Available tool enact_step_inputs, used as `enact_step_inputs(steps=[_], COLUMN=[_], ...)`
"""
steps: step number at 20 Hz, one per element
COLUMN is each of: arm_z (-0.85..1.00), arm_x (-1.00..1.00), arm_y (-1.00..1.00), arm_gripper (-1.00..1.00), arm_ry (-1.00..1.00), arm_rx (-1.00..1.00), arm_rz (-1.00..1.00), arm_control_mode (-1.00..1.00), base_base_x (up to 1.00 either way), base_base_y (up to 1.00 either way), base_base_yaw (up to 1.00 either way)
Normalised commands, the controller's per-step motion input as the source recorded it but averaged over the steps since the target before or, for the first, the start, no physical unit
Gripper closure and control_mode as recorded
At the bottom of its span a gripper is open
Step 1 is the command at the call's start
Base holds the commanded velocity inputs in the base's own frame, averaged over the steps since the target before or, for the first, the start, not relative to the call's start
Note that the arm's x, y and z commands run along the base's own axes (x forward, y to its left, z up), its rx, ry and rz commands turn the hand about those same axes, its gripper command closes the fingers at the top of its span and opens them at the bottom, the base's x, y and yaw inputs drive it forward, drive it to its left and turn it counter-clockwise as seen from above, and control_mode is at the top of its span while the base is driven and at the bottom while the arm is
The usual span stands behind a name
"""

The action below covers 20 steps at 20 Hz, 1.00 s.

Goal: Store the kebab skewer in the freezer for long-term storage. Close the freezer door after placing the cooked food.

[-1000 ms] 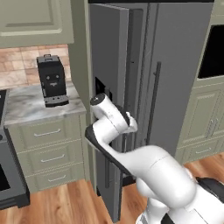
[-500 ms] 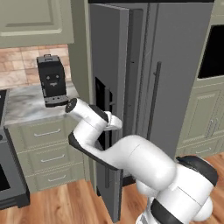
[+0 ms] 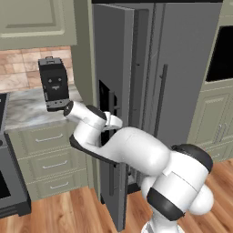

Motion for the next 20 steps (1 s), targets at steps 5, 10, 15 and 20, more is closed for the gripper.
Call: enact_step_inputs(steps=[5,10,15,20], arm_z=[-0.01,-0.13,-0.04,0.0], arm_x=[0.42,0.45,0.31,0.26], arm_y=[0.0,0.0,-0.06,-0.42], arm_gripper=[-1.0,-1.0,-1.0,-1.0], arm_ry=[0.0,0.0,0.0,0.0], arm_rx=[-0.07,-0.08,-0.02,0.0], arm_rz=[0.0,0.0,0.0,0.02], arm_control_mode=[-1.0,-1.0,-1.0,-1.0], base_base_x=[0.0,0.0,0.0,0.0], base_base_y=[0.0,0.0,0.0,0.0], base_base_yaw=[0.0,0.0,0.0,0.0])
